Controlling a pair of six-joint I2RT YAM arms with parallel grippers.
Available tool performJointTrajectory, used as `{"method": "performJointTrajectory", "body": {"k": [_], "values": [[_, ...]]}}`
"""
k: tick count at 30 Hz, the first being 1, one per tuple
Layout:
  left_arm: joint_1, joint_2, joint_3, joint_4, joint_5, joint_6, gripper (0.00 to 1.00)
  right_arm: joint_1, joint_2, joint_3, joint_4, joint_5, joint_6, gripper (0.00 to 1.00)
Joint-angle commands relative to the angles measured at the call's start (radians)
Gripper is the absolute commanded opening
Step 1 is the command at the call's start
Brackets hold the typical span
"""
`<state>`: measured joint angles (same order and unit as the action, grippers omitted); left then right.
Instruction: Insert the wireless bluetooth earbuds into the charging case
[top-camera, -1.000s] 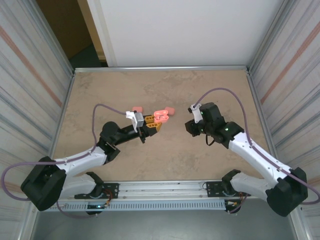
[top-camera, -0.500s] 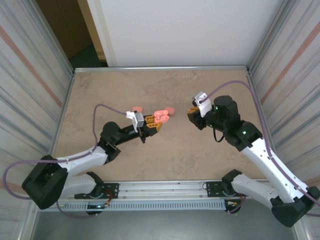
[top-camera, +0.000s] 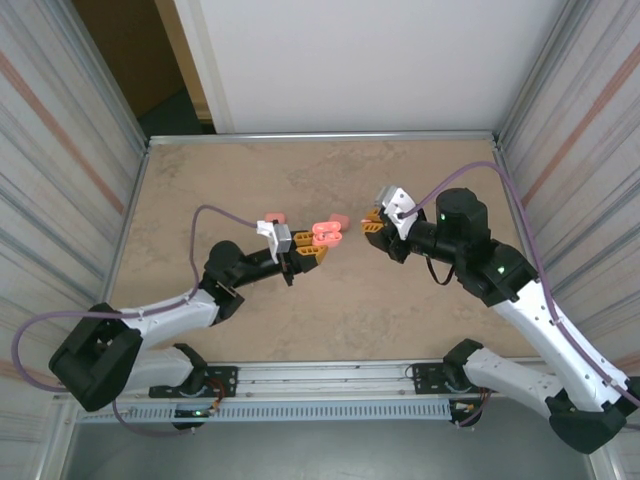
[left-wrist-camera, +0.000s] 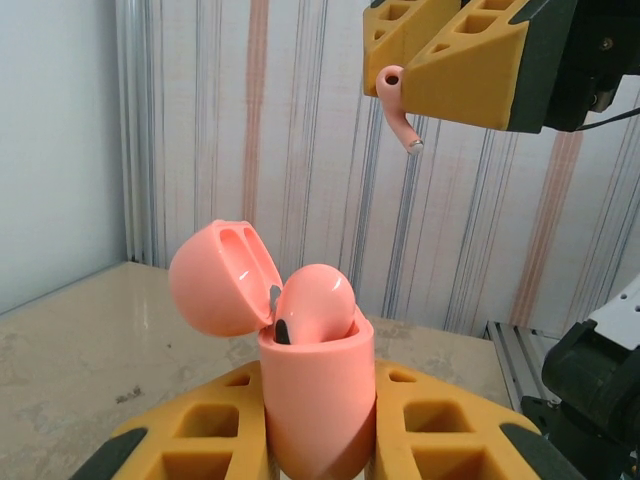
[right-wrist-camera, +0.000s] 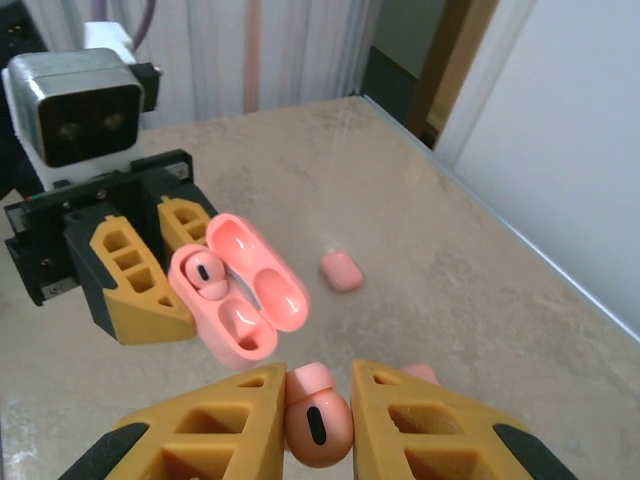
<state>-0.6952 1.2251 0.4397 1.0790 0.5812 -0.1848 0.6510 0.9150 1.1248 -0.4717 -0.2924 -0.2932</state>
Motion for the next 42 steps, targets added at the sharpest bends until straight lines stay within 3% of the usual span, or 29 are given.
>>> {"method": "performJointTrajectory", "body": {"k": [1, 18, 42], "values": [[-0.003, 0.004, 0.035, 0.047, 0.030, -0.010, 0.00, 0.019, 0.021, 0.038, 0.025, -0.023, -0.064, 0.22], [-0.003, 0.008, 0.047, 0.050, 0.061, -0.024, 0.00, 0.103, 0.102, 0.047, 0.057, 0.063, -0.165, 0.21], [-0.003, 0.011, 0.044, 0.052, 0.058, -0.022, 0.00, 0.149, 0.145, 0.019, 0.071, 0.128, -0.205, 0.21]]}}
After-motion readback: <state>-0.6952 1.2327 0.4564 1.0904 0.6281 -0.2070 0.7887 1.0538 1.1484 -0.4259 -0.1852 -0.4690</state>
